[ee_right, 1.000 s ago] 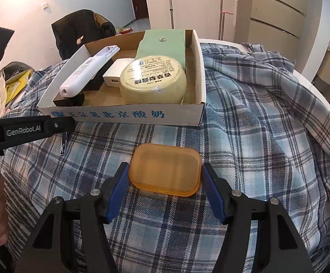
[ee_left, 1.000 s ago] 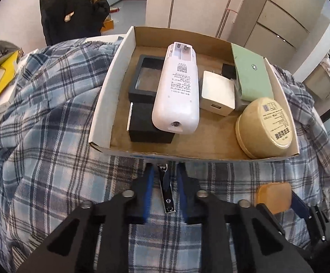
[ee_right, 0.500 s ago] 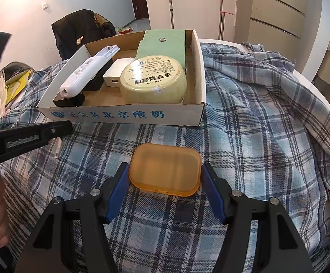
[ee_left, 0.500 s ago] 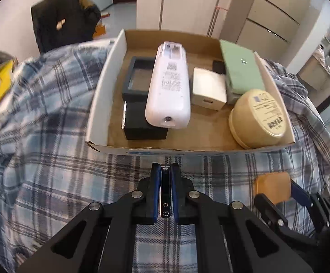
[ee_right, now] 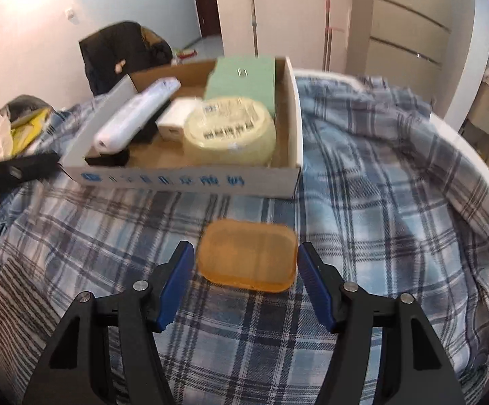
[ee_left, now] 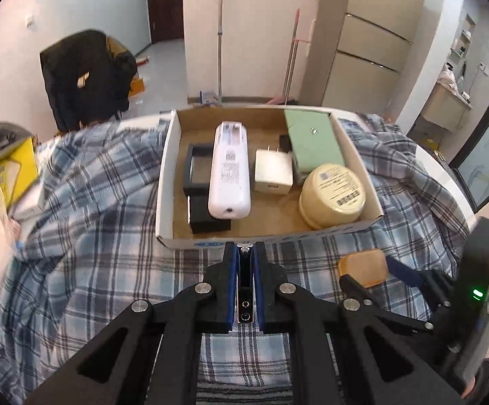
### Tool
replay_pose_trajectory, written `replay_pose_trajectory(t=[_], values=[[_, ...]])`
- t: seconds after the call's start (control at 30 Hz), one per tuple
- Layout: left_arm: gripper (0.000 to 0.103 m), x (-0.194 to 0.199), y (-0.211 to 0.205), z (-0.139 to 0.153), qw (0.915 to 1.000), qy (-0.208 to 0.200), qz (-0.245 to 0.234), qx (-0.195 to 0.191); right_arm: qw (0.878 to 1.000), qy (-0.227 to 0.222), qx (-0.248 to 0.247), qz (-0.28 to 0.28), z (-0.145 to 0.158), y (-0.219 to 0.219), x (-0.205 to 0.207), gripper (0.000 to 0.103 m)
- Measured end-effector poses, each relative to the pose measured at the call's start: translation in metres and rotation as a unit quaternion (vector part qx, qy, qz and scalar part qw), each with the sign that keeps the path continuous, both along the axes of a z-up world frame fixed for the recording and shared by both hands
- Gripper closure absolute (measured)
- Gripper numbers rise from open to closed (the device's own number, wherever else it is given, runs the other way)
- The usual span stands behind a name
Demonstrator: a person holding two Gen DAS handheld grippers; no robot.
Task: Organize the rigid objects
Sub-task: 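Lift and carry the soap box and nail clipper over the cardboard box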
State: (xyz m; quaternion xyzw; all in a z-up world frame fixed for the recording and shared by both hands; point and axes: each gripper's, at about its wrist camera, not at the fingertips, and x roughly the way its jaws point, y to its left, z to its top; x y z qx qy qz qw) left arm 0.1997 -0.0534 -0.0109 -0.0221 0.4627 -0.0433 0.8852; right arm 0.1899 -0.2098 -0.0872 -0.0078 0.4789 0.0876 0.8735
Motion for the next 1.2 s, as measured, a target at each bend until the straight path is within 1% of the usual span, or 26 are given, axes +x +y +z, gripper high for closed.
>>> replay_pose_trajectory(t=[0.1, 0.2, 0.3, 0.33, 0.37, 0.43, 0.53, 0.63, 0.7, 0.8, 0.9, 1.07, 1.2], values=[[0.093, -0.003, 0.001, 0.011, 0.9999, -0.014, -0.002, 0.003, 0.999, -0.01, 0.013, -0.027, 0.005, -0.011, -0.002, 0.042], [0.093, -0.006, 0.005, 0.02, 0.9997, -0.024, -0.003, 0.004, 0.999, -0.016, 0.031, -0.032, 0.011, -0.018, -0.003, 0.042], [0.093, -0.006, 0.006, 0.029, 0.9991, -0.04, -0.007, 0.007, 0.999, -0.023, 0.027, -0.03, 0.02, -0.023, -0.004, 0.042], [0.093, -0.003, 0.005, 0.033, 0.9988, -0.048, -0.007, 0.001, 0.999, -0.028, 0.019, -0.034, 0.023, -0.025, -0.004, 0.042], [0.093, 0.001, 0.003, 0.038, 0.9983, -0.057, -0.004, -0.01, 0.998, -0.04, 0.012, -0.043, 0.03, -0.028, -0.005, 0.042], [0.093, 0.011, -0.006, 0.042, 0.9974, -0.069, -0.01, -0.018, 0.996, -0.062, 0.01, -0.057, 0.041, -0.034, -0.008, 0.042], [0.093, 0.026, -0.02, 0.042, 0.9966, -0.08, -0.017, -0.012, 0.995, -0.078, 0.012, -0.069, 0.057, -0.045, -0.008, 0.042], [0.093, 0.043, -0.028, 0.034, 0.9973, -0.06, -0.029, -0.031, 0.993, -0.087, 0.014, -0.076, 0.07, -0.053, -0.006, 0.042], [0.093, 0.055, -0.031, 0.021, 0.9974, -0.048, -0.037, -0.04, 0.992, -0.097, 0.013, -0.083, 0.074, -0.057, -0.005, 0.042], [0.093, 0.064, -0.037, 0.001, 0.9966, -0.057, -0.052, -0.029, 0.991, -0.1, 0.024, -0.085, 0.066, -0.062, -0.003, 0.042], [0.093, 0.068, -0.038, -0.015, 0.996, -0.068, -0.051, -0.029, 0.994, -0.082, 0.026, -0.072, 0.051, -0.063, 0.001, 0.042], [0.093, 0.082, -0.036, -0.043, 0.997, -0.043, -0.054, -0.037, 0.994, -0.072, 0.029, -0.072, 0.041, -0.067, 0.006, 0.042], [0.093, 0.087, -0.036, -0.059, 0.9981, -0.022, -0.05, -0.026, 0.994, -0.073, 0.028, -0.072, 0.042, -0.068, 0.003, 0.042]])
